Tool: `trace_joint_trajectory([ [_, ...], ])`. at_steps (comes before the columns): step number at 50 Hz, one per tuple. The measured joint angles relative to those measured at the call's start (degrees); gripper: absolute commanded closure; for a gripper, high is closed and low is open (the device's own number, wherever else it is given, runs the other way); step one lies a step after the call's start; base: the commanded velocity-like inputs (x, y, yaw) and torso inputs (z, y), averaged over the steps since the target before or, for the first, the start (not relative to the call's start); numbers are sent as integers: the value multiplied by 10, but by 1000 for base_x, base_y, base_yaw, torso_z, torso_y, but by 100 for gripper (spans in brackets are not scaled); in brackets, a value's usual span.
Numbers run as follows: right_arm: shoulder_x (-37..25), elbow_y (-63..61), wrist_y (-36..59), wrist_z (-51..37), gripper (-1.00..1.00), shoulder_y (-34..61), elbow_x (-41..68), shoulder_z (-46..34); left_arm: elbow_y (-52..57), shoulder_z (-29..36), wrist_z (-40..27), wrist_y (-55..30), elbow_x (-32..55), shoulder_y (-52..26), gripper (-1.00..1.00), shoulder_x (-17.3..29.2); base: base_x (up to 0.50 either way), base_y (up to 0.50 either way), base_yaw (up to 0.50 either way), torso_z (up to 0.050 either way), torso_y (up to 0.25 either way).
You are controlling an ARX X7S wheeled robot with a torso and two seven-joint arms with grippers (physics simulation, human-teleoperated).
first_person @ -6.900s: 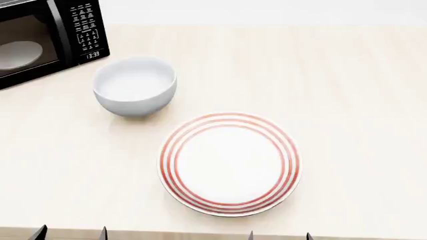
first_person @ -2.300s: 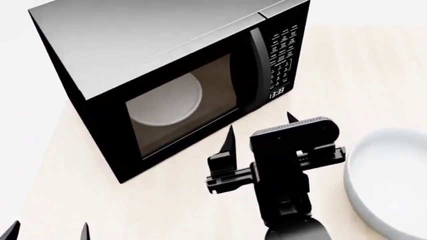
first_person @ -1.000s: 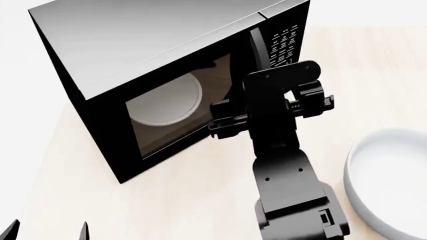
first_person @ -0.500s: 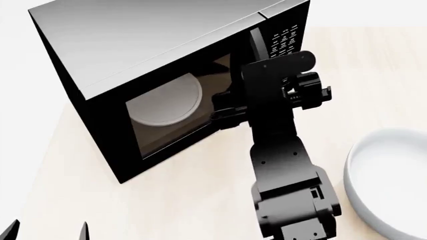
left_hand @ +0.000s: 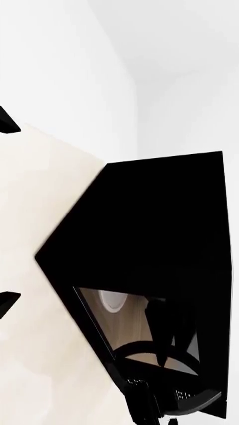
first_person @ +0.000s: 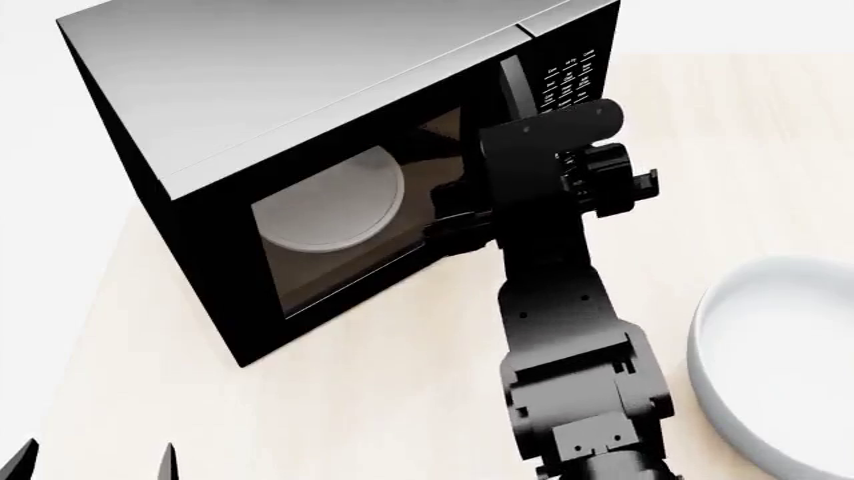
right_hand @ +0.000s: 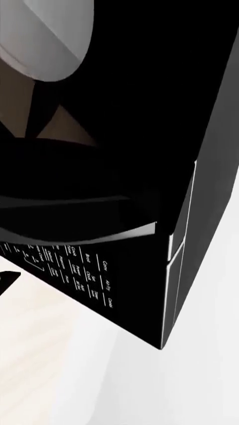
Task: Open the microwave.
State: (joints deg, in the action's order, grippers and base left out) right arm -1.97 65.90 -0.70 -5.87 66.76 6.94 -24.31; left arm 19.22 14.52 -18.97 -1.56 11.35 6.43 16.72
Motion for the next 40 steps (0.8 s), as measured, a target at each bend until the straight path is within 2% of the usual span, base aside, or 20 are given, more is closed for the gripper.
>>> trace_joint_trajectory([
  [9,-8,-25,8,-5,100,-11,5,0,-1,2,-2,0,0,-1,-100,2,0,0,0,0,0],
  [40,-75,-298,109,-26,100,-145,31,19,8,7,-10,1,3,4,-100,8,0,0,0,0,0],
])
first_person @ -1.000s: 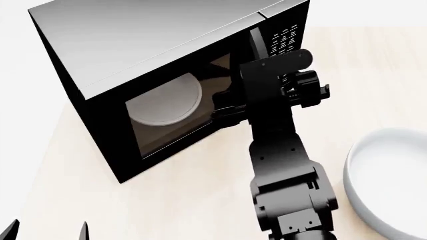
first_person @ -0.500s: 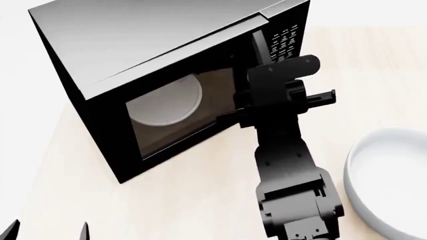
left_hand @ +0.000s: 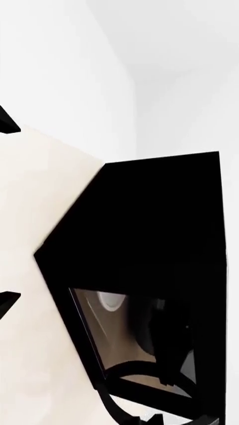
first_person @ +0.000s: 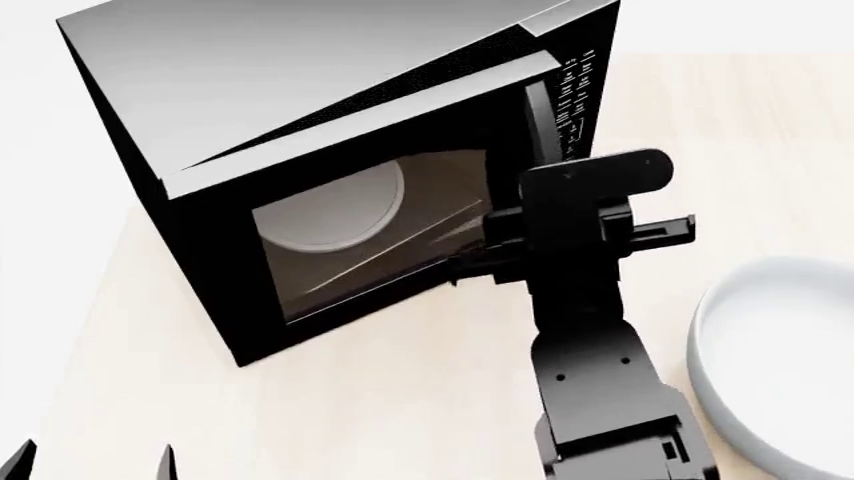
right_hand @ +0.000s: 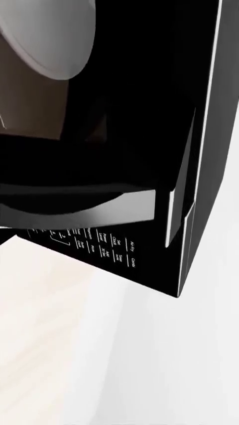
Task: Open the microwave.
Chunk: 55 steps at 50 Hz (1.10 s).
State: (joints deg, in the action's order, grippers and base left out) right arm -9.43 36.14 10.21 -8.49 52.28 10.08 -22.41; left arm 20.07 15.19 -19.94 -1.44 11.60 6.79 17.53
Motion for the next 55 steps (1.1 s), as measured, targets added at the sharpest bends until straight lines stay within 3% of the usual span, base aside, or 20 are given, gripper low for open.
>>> trace_joint_trajectory([
  [30,-61,-243,85,-57,100,-133,7,-1,-7,7,-3,1,3,-4,-100,3,0,0,0,0,0],
  [55,-89,-340,99,-81,100,-199,7,-2,-8,8,-8,2,7,-6,-100,7,0,0,0,0,1],
])
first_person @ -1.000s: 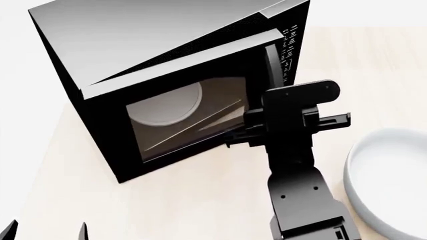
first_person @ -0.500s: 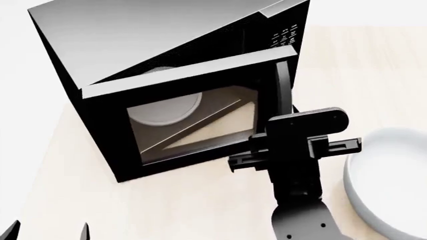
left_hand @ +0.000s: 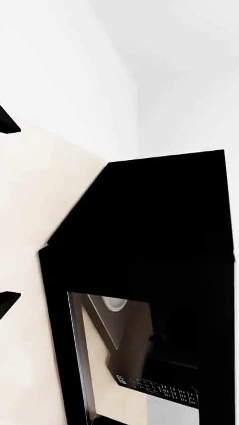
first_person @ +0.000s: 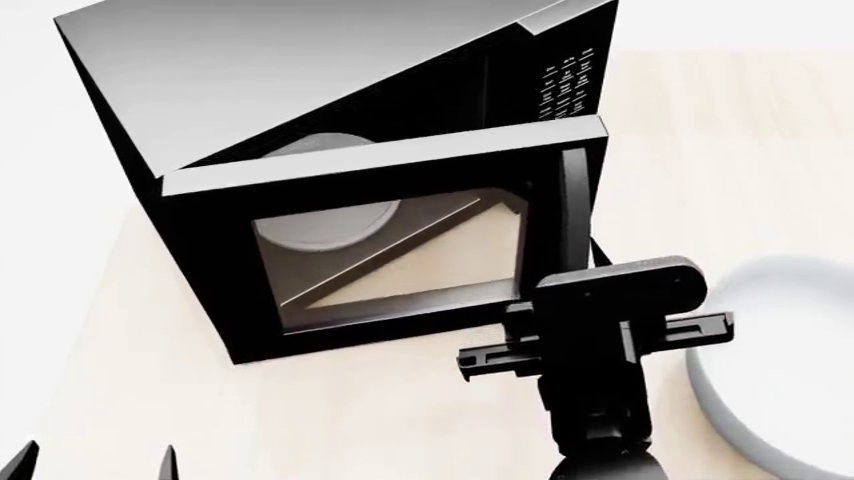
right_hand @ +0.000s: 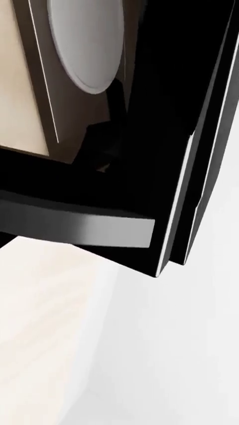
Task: Open the microwave.
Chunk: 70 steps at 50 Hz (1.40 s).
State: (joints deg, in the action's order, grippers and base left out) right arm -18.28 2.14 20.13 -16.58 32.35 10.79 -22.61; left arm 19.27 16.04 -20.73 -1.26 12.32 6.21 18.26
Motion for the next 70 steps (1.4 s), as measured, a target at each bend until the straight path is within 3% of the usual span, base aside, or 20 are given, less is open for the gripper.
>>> trace_joint_trajectory([
  [24,-15,-53,-4,-12,100,-43,6,1,5,2,-7,1,0,1,-100,4,0,0,0,0,1],
  [25,-15,-53,-5,-12,-100,-43,7,2,5,3,-7,1,0,1,-100,4,0,0,0,0,0],
  [70,-19,-66,-29,31,-100,-51,88,-2,9,9,-14,2,3,1,-100,12,0,0,0,0,0],
])
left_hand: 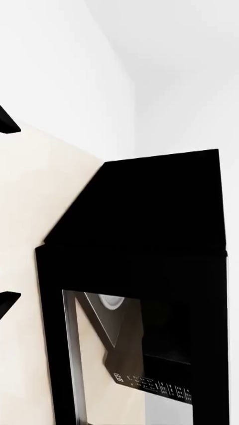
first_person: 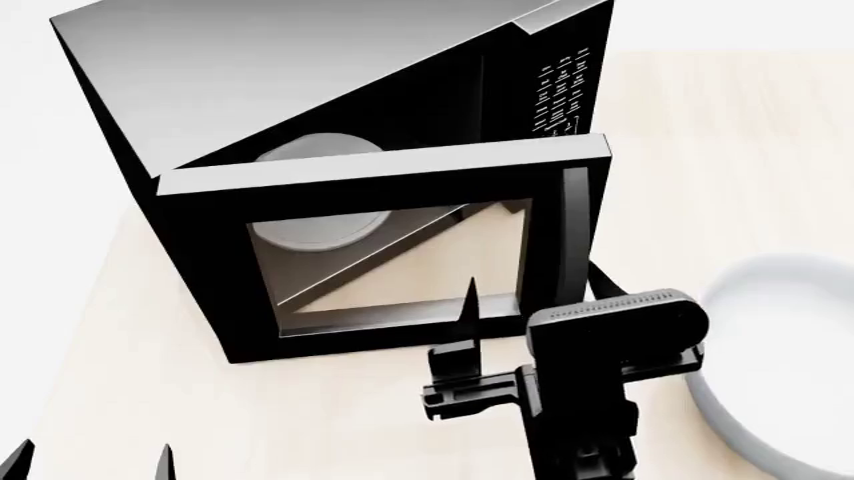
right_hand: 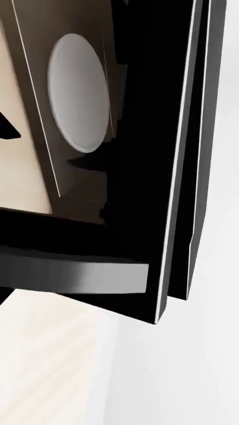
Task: Open the microwave.
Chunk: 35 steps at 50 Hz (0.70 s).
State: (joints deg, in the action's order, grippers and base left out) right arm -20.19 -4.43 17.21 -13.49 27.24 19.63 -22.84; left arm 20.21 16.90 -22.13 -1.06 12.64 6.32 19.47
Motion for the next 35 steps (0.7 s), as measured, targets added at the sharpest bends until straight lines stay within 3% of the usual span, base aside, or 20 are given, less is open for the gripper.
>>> trace_joint_trajectory([
  [20,-27,-56,14,-7,-100,-20,28,20,2,3,-3,1,2,0,-100,3,0,0,0,0,0],
  [35,-73,-242,139,-71,-100,-37,64,33,5,4,-5,1,5,1,-100,5,0,0,0,0,0],
])
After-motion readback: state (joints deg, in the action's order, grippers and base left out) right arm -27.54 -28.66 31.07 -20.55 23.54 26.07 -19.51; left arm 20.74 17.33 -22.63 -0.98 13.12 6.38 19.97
